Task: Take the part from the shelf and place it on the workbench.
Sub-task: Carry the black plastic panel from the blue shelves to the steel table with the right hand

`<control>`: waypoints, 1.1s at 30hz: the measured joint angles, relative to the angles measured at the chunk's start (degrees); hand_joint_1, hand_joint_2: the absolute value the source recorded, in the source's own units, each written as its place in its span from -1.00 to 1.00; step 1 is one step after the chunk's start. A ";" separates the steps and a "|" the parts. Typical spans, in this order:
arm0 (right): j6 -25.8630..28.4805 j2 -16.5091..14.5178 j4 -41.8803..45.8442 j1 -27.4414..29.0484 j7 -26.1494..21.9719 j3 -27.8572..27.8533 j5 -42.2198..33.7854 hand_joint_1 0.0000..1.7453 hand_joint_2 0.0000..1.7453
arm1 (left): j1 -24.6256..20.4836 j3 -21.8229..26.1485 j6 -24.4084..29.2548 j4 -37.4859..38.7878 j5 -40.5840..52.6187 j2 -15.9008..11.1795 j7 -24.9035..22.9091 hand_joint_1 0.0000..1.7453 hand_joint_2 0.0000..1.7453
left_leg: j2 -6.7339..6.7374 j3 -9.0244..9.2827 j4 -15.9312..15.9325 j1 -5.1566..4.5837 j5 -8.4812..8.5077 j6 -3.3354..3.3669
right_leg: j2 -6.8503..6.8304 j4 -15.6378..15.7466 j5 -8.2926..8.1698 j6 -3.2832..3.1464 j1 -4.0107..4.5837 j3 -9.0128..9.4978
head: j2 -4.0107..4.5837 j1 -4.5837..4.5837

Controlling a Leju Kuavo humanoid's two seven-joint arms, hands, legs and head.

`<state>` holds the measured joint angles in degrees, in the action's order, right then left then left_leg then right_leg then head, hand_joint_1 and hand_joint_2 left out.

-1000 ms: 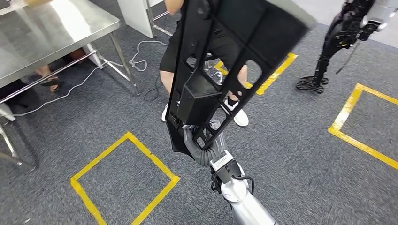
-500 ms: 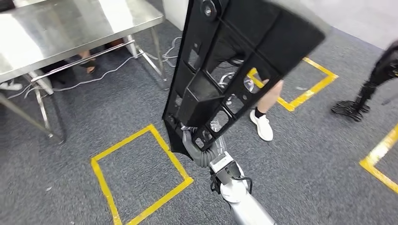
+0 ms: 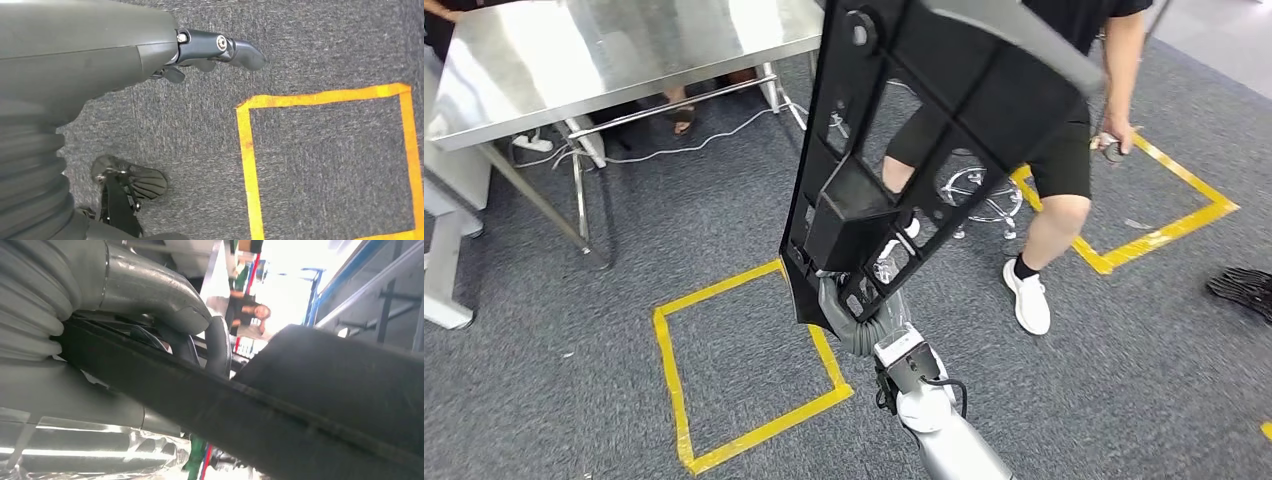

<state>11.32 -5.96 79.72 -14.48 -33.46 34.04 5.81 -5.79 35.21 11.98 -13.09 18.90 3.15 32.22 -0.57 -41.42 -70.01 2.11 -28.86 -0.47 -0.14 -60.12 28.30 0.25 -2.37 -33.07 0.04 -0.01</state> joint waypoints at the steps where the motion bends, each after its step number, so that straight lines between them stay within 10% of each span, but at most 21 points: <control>1: 0.00 0.01 -0.01 0.01 0.01 -0.01 0.00 1.00 1.00 | -0.04 0.00 0.00 0.00 0.04 0.01 0.00 -1.00 1.00 | 0.45 -2.16 -3.38 0.01 -1.03 0.03 | -0.76 0.00 0.25 -0.31 0.26 0.18 | 0.00 -0.03; 3: 0.00 -0.02 -0.01 0.02 0.01 -0.01 0.00 1.00 1.00 | 0.02 0.00 0.00 0.00 0.06 0.03 0.00 -1.00 1.00 | 0.67 -3.94 -4.91 -0.10 -0.07 0.49 | -2.17 0.00 0.78 -0.65 0.73 0.58 | -0.01 -0.05; 8: -0.15 -0.40 -0.03 -0.26 -0.06 -0.01 -0.05 1.00 1.00 | -0.10 0.02 0.03 -0.04 0.03 -0.19 0.16 -1.00 1.00 | 5.35 2.46 9.05 -2.35 6.68 3.60 | -5.26 0.88 2.04 -0.41 1.45 2.48 | 0.00 0.02; 11: -0.39 -0.65 -0.04 -0.43 -0.12 -0.02 -0.21 1.00 1.00 | 0.06 0.14 0.11 -0.04 -0.09 -0.39 0.35 -1.00 1.00 | 3.75 3.76 11.04 -2.69 6.57 4.13 | -6.67 2.20 2.31 0.31 1.60 3.85 | -0.01 -0.11; 15: -0.56 -0.50 -0.23 -1.03 -0.29 0.03 -0.35 1.00 1.00 | 0.18 0.20 0.20 -0.02 0.00 -0.04 0.58 -1.00 1.00 | 0.35 6.81 14.45 -1.95 7.43 4.53 | -0.90 -6.00 5.40 -0.11 1.64 0.02 | 0.00 0.45; 18: -0.57 0.16 -0.59 -0.65 -0.33 0.05 -0.68 1.00 1.00 | 0.32 0.23 0.20 -0.01 -0.01 0.14 0.63 -1.00 1.00 | -2.28 7.05 14.27 -1.93 6.93 4.06 | -0.04 -12.30 5.69 0.60 1.25 -5.77 | 0.00 0.60; 22: -0.51 0.35 -0.72 -0.63 -0.49 0.07 -1.20 1.00 1.00 | 0.89 0.32 0.36 0.00 0.10 0.25 0.76 -1.00 1.00 | -4.22 7.46 12.73 -1.86 5.11 2.45 | 0.17 0.12 -2.34 2.36 0.70 -2.62 | 0.00 0.64; 28: 0.59 -0.03 -0.65 -0.51 -0.31 0.07 -1.27 1.00 1.00 | 1.41 0.37 0.75 0.05 0.42 0.14 1.37 -1.00 1.00 | -2.28 6.30 9.61 -1.51 2.76 0.82 | 0.27 1.96 -2.91 -0.27 0.62 -1.23 | 0.00 0.15; 33: 1.44 -0.14 -0.62 -0.26 0.35 0.06 -1.17 1.00 1.00 | 1.45 0.38 0.85 0.06 0.81 0.03 1.74 -1.00 1.00 | 0.37 -1.66 -4.54 -0.91 -2.21 -0.25 | -0.21 2.00 -2.02 -1.41 0.96 -0.18 | 0.00 -0.12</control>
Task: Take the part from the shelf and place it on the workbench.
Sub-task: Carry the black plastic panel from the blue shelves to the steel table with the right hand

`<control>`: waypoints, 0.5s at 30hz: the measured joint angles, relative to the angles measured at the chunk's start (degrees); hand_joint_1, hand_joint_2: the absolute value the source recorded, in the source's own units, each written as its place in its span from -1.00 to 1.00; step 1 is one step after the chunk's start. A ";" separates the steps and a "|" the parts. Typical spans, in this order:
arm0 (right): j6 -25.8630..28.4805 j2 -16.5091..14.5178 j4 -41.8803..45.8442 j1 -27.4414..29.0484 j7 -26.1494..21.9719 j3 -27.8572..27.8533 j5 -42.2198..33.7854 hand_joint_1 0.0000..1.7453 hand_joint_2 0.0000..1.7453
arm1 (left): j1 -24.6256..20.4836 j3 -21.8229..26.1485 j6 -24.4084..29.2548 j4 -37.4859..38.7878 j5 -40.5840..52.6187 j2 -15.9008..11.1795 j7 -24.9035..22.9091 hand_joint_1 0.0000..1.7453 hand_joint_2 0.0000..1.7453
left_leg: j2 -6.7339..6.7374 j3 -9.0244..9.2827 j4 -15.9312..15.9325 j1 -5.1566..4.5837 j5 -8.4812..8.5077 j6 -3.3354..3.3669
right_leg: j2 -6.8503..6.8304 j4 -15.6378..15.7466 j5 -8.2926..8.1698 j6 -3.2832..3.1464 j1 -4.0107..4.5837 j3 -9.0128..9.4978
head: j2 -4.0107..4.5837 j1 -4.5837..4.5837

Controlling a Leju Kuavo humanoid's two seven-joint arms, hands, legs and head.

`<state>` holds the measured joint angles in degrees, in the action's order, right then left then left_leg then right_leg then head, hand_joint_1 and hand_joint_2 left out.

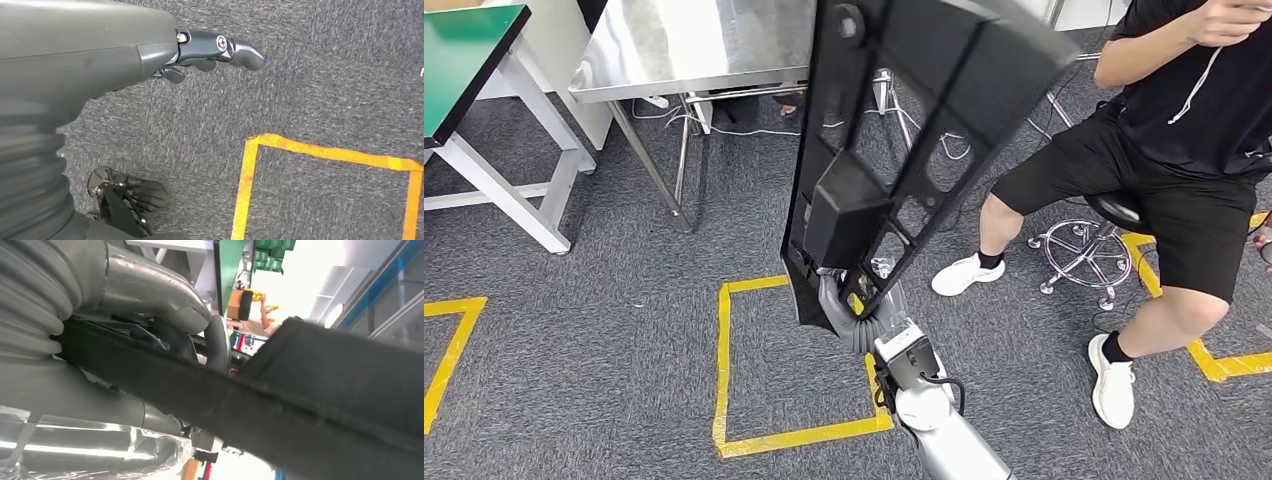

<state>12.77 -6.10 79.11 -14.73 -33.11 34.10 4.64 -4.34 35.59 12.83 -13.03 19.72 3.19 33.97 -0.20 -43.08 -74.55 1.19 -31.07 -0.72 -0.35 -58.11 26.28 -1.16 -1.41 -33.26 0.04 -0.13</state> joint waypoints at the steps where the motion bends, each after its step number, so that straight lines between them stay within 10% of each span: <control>1: 0.29 -0.02 0.00 0.07 0.18 0.00 0.10 1.00 1.00 | 0.01 -0.01 0.09 0.01 0.14 0.00 0.01 -1.00 1.00 | 0.01 0.15 1.16 0.06 1.45 0.13 | -0.01 0.00 0.17 0.04 0.08 0.20 | 0.00 0.00; 4: 1.37 -0.24 0.09 0.10 0.50 -0.01 0.59 1.00 1.00 | -0.06 0.00 0.99 0.01 0.76 -0.08 -0.01 -1.00 1.00 | 0.53 5.23 12.22 -0.32 7.34 1.31 | -0.01 0.12 0.74 0.33 0.28 1.05 | 0.00 0.06; 10: 3.03 -0.64 0.50 0.11 0.86 -0.05 1.46 1.00 1.00 | -0.31 -0.01 2.07 0.01 1.31 -0.08 -0.21 -1.00 1.00 | 0.34 8.72 18.04 -1.09 8.00 3.45 | -0.41 0.36 1.59 1.85 0.61 1.61 | 0.00 0.08; 15: 3.96 -0.11 0.41 0.36 1.23 -0.04 1.91 1.00 1.00 | -0.50 -0.01 1.74 0.03 1.35 0.27 -0.54 -1.00 1.00 | -0.59 10.36 19.35 -1.06 7.82 3.98 | 0.12 -14.55 6.14 1.79 0.59 -7.41 | 0.00 0.46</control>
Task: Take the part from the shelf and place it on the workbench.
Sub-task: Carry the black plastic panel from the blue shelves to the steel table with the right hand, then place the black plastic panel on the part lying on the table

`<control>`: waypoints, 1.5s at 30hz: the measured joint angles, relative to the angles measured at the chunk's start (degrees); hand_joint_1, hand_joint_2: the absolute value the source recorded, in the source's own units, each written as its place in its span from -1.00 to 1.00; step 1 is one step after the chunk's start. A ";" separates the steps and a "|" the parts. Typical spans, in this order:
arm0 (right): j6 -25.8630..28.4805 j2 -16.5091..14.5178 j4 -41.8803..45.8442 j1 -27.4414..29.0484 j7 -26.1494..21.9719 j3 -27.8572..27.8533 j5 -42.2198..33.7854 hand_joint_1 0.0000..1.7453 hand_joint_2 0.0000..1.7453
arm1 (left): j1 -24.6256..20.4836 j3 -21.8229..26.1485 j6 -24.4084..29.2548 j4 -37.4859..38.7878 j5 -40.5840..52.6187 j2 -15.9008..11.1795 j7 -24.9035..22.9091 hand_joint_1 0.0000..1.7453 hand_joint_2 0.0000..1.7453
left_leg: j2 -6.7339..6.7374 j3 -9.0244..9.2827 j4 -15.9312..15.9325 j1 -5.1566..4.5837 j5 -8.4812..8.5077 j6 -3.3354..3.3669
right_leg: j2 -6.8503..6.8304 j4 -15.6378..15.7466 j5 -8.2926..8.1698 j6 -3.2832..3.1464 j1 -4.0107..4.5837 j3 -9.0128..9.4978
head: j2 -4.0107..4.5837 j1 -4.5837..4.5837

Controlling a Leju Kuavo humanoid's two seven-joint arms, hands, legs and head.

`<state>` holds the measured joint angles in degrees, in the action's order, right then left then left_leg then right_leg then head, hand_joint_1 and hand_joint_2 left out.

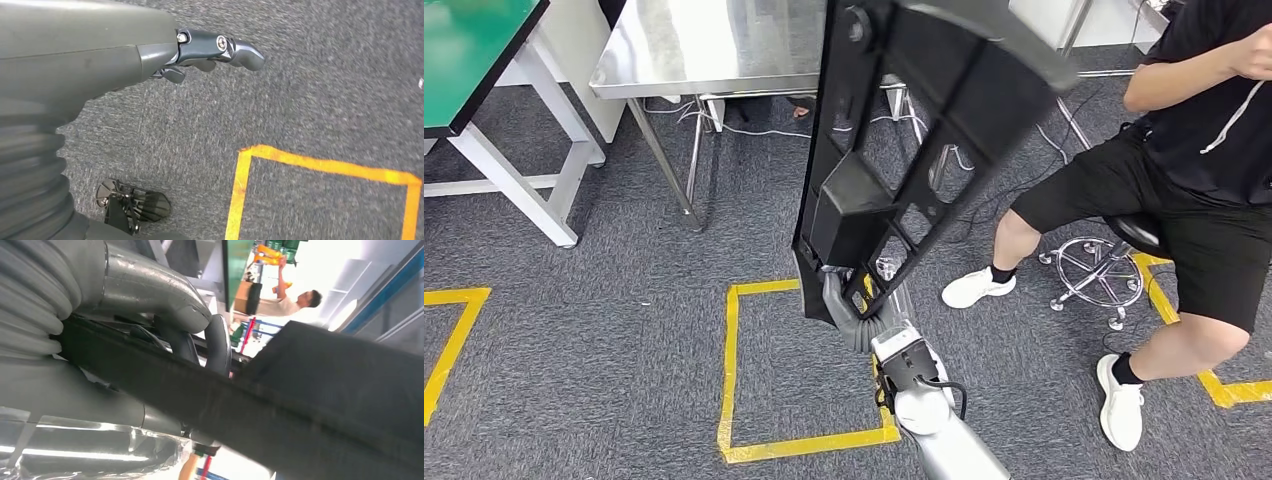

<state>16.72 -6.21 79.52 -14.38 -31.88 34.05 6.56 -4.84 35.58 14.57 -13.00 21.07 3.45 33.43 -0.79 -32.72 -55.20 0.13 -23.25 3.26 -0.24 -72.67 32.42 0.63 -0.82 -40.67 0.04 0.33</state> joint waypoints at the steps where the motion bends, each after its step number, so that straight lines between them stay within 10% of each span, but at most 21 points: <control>1: 0.12 0.15 -0.06 0.13 0.08 0.00 0.02 1.00 1.00 | 0.00 0.00 -0.02 0.00 0.04 0.03 -0.05 -1.00 1.00 | -0.25 0.13 -0.10 -0.01 -0.23 -0.11 | 0.02 0.40 -0.85 0.49 -0.07 -0.45 | 0.00 0.01; 4: 0.37 0.37 -0.13 0.14 0.13 0.00 0.04 1.00 1.00 | -0.04 -0.02 -0.07 0.00 0.23 0.10 -0.12 -1.00 1.00 | -0.86 0.57 -0.98 -0.12 -1.52 -0.94 | 0.04 11.28 -6.53 1.81 -0.43 3.83 | 0.00 0.02; 6: 0.51 0.42 -0.16 0.11 0.13 0.01 0.01 1.00 1.00 | -0.08 -0.02 -0.09 0.00 0.29 0.12 -0.13 -1.00 1.00 | -1.05 0.52 -1.71 -0.28 -2.42 -1.65 | 0.12 15.34 -8.04 1.17 -0.46 5.79 | 0.00 -0.08; 11: 0.64 0.34 -0.14 -0.01 0.12 -0.04 -0.07 1.00 1.00 | -0.29 -0.03 -0.22 -0.02 0.34 0.10 -0.01 -1.00 1.00 | -0.28 -0.80 -5.17 0.36 -4.63 -3.07 | 0.24 15.61 -7.29 -1.14 -0.77 6.95 | 0.00 -0.37; 14: 0.67 0.29 -0.17 -0.01 0.12 -0.04 -0.20 1.00 1.00 | -0.36 -0.03 -0.51 -0.02 0.35 0.01 0.03 -1.00 1.00 | 0.51 -6.98 -16.09 0.81 -8.41 -3.99 | 0.20 15.65 -6.32 -2.01 -0.63 8.08 | 0.00 -0.52; 16: 0.72 0.32 -0.25 0.05 0.13 -0.04 -0.39 1.00 1.00 | -0.35 -0.03 -0.69 -0.01 0.36 0.00 0.03 -1.00 1.00 | 0.57 -9.74 -18.64 1.00 -7.39 -4.04 | 0.26 15.65 -5.65 -2.01 -0.45 8.88 | 0.00 -0.54; 20: 0.95 0.23 -0.29 -0.07 0.08 -0.04 -0.64 1.00 1.00 | -0.42 -0.04 -0.76 0.01 0.48 -0.13 0.04 -1.00 1.00 | 0.76 -5.04 -5.75 0.52 1.22 -2.43 | 0.33 15.95 -4.16 -1.59 -0.23 11.07 | 0.00 -0.37; 26: 1.15 0.07 -0.25 -0.47 0.06 -0.05 -0.87 1.00 1.00 | -0.56 -0.09 -0.84 -0.02 0.55 -0.39 0.16 -1.00 1.00 | 0.91 -1.26 -0.32 -0.12 0.47 0.09 | 0.05 14.95 -2.80 -0.50 0.19 10.50 | 0.00 -0.56; 30: 1.20 0.46 -0.51 -0.62 0.13 -0.07 -1.01 1.00 1.00 | -0.86 -0.11 -0.95 -0.02 0.54 -0.16 0.17 -1.00 1.00 | 0.47 0.65 0.49 -0.22 -0.72 1.29 | 0.28 2.20 0.59 -0.24 -0.59 2.31 | 0.00 -0.19; 32: 1.21 0.64 -0.71 -0.47 0.18 -0.07 -1.03 1.00 1.00 | -0.84 -0.11 -1.00 -0.02 0.51 -0.10 0.19 -1.00 1.00 | 0.12 1.56 0.06 -0.09 -1.77 0.78 | 0.24 3.59 -1.89 1.42 -1.30 1.47 | 0.00 -0.12; 35: 1.24 0.74 -0.84 -0.56 0.25 -0.04 -1.08 1.00 1.00 | -0.87 -0.10 -1.05 -0.02 0.43 -0.11 0.35 -1.00 1.00 | -0.28 2.39 -1.79 0.17 -4.13 -0.74 | 0.28 13.65 -7.18 3.14 -1.89 5.50 | -0.01 -0.02; 41: 1.27 0.64 -0.87 -0.72 0.37 -0.04 -1.13 1.00 1.00 | -1.03 -0.09 -0.99 0.10 0.27 0.02 0.51 -1.00 1.00 | -0.08 1.44 -4.33 0.59 -6.32 -2.67 | 0.77 15.17 -6.03 0.81 -1.93 7.48 | -0.01 -0.39; 45: 1.27 0.40 -0.90 -0.93 0.45 0.02 -1.06 1.00 1.00 | -0.96 -0.08 -0.98 0.13 0.04 -0.02 0.48 -1.00 1.00 | 0.47 -6.87 -17.95 1.31 -10.21 -3.91 | 0.63 15.54 -4.85 -0.37 -2.16 9.31 | 0.00 -0.68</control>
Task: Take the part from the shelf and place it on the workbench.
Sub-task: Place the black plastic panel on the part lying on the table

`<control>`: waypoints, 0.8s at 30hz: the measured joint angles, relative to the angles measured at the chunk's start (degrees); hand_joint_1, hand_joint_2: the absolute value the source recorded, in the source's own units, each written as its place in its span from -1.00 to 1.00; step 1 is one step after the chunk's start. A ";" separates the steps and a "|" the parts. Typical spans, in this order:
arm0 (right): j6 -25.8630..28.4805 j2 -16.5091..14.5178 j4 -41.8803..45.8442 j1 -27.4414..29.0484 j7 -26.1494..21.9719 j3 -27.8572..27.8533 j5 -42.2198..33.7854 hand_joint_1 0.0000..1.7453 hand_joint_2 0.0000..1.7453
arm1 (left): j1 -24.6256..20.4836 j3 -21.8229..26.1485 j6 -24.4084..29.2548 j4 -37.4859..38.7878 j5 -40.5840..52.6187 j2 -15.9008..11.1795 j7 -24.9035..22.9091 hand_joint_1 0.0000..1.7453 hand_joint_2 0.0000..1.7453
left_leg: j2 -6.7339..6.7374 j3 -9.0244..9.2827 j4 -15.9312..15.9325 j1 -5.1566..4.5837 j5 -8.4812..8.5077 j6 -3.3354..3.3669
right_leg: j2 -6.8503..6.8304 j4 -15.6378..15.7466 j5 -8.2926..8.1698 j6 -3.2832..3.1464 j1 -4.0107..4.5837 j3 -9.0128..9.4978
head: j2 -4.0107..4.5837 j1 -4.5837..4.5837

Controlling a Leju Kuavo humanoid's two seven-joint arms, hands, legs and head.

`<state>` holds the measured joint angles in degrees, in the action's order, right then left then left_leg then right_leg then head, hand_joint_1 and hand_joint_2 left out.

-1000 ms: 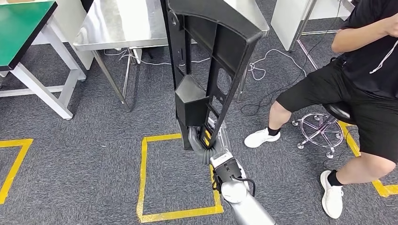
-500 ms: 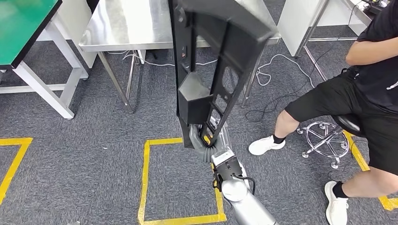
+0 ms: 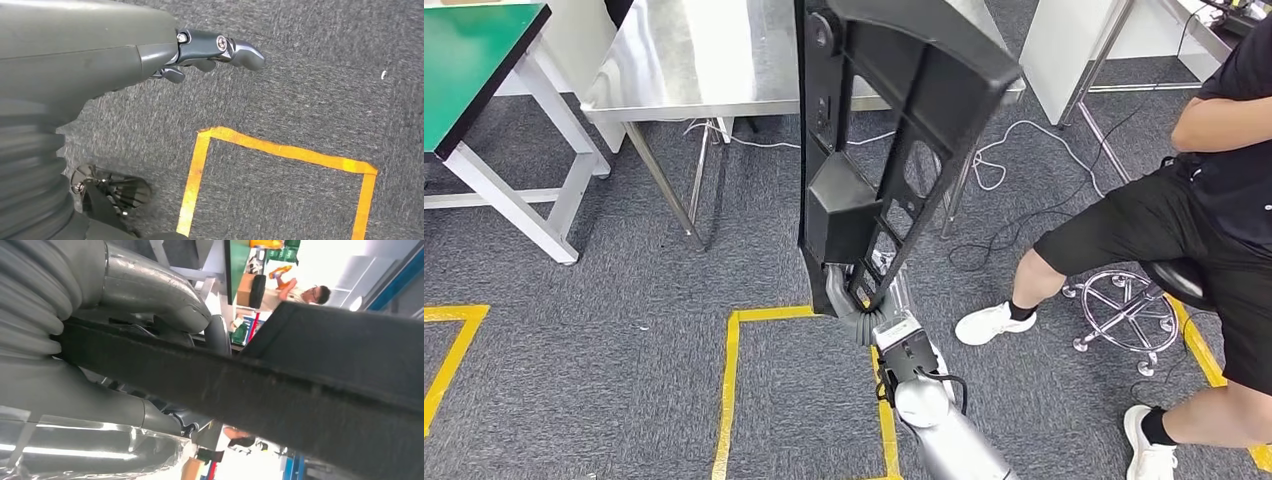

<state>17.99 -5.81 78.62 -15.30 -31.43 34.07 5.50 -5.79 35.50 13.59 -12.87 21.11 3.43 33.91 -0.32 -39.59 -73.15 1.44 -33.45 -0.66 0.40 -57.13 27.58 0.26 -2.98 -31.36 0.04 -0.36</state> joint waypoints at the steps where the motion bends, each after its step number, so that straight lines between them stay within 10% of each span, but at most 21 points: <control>1: 0.01 0.00 -0.02 0.02 0.08 0.03 0.01 1.00 1.00 | 0.07 0.01 -0.01 0.02 -0.06 -0.01 -0.02 -1.00 1.00 | 0.04 -1.81 -1.64 0.26 0.63 -0.21 | 0.05 0.00 0.39 -0.01 -0.06 0.46 | 0.00 0.01; 6: 0.36 -0.13 -0.08 -0.18 0.58 0.22 0.38 1.00 1.00 | 0.10 0.05 -0.07 0.14 -0.09 0.01 -0.03 -1.00 1.00 | 0.29 1.44 11.29 0.90 11.17 -1.13 | 0.40 0.16 2.79 1.67 -0.14 3.46 | 0.00 -0.28; 11: 0.47 -0.28 -0.13 -0.67 0.72 0.31 0.50 1.00 1.00 | 0.18 0.08 -0.16 0.21 -0.07 0.11 -0.04 -1.00 1.00 | -0.05 2.70 13.78 0.06 9.46 1.07 | 0.01 0.12 3.71 3.29 0.59 2.82 | 0.00 -0.31; 16: 0.66 -0.02 -0.25 -0.82 0.73 0.40 0.75 1.00 1.00 | 0.24 0.10 -0.16 0.17 0.01 0.11 0.02 -1.00 1.00 | -0.30 3.85 14.21 -1.08 8.44 3.42 | -0.22 -17.10 8.29 1.79 1.36 -8.43 | 0.00 -0.01; 19: 1.04 0.23 -0.43 -0.74 0.85 0.41 1.11 1.00 1.00 | 0.29 0.10 -0.28 0.17 0.11 0.18 0.05 -1.00 1.00 | -0.75 5.42 14.22 -2.11 7.41 3.94 | -0.22 -12.26 3.02 1.96 2.56 -8.69 | 0.00 0.02; 21: 1.34 0.25 -0.44 -0.86 1.00 0.43 1.37 1.00 1.00 | 0.22 0.10 -0.48 0.20 0.20 0.41 0.14 -1.00 1.00 | -0.97 6.32 14.16 -2.77 6.61 3.91 | -0.18 -4.56 -1.34 1.06 3.36 -6.06 | 0.00 0.02; 24: 1.74 0.24 -0.45 -1.07 1.20 0.44 1.62 1.00 1.00 | 0.09 0.12 -0.83 0.20 0.24 0.53 0.28 -1.00 1.00 | -1.05 6.83 14.16 -3.11 5.71 3.46 | -0.09 -0.97 -2.91 -0.75 3.39 -4.43 | 0.00 -0.02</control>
<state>19.73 -5.57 78.17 -16.37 -30.23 34.51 7.12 -5.71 35.62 12.76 -12.68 21.35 3.96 34.18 -1.37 -32.76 -58.99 -1.67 -27.74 2.81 0.30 -58.09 24.67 -0.49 0.41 -35.79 0.04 -0.37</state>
